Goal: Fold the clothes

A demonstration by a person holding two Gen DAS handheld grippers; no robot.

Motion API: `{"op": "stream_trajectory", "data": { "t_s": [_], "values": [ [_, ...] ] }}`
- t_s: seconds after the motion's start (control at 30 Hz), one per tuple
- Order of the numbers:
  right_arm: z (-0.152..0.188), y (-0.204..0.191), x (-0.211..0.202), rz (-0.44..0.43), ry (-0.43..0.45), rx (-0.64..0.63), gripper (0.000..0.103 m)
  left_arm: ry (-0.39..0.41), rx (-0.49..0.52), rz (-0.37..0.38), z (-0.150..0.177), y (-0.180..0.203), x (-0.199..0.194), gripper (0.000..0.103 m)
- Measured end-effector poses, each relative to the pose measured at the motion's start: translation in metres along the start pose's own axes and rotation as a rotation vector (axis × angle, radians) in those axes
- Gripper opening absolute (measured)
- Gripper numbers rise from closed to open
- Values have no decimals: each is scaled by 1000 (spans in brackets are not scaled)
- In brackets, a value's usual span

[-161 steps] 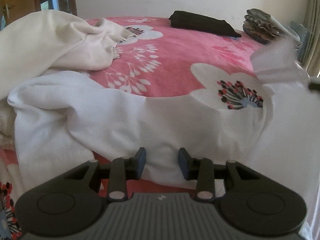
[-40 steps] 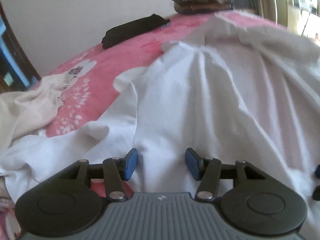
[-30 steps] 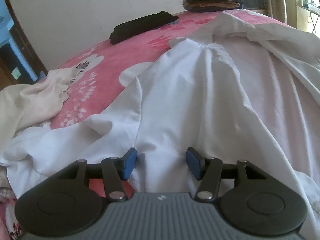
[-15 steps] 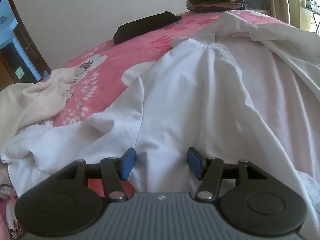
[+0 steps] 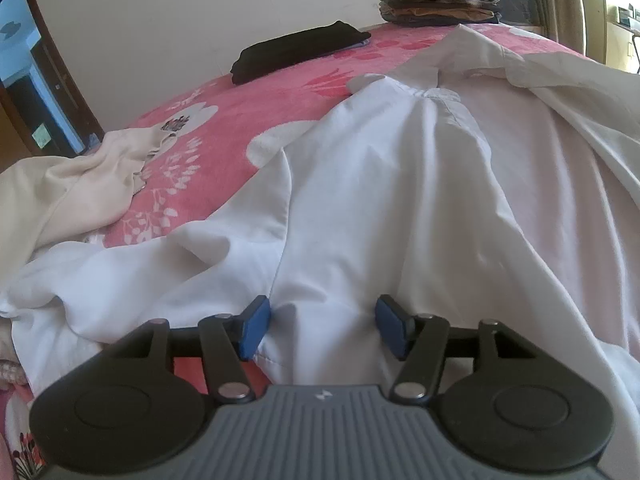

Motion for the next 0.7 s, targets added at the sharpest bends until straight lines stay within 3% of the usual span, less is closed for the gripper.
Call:
{"op": "stream_trajectory", "data": {
  "t_s": [0.07,0.17,0.27,0.4,0.47,0.53,0.7],
  "values": [
    [5,-4,-2,-5,-16,-18,1,2,0,1,0,0,0,61],
    [11,2,15,-32,-74,57,4,2,2,-1,0,0,0,61],
    [15,7,30,-55,-123,118,26,-1,1,-3,-1,1,0,61],
    [19,3,46,-99,-172,108,30,4,4,-4,0,1,-1,61],
    [25,1,54,-106,-207,86,28,5,4,-5,0,1,-1,61],
    [25,-2,52,-93,-193,38,1,6,5,-4,1,1,-1,61],
    [15,-9,28,-48,-95,-14,1,7,2,-2,1,0,0,61]
  ]
}}
Point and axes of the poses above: each gripper's, at about its wrist camera, not at the fingertips, and x roughly the way its jaws point, y to its right, z to its underside, the point moved 4 cm from there along x, roughly the way its jaws point, and after that the axes turned 12 degrees about y, right-handed, at the moved point
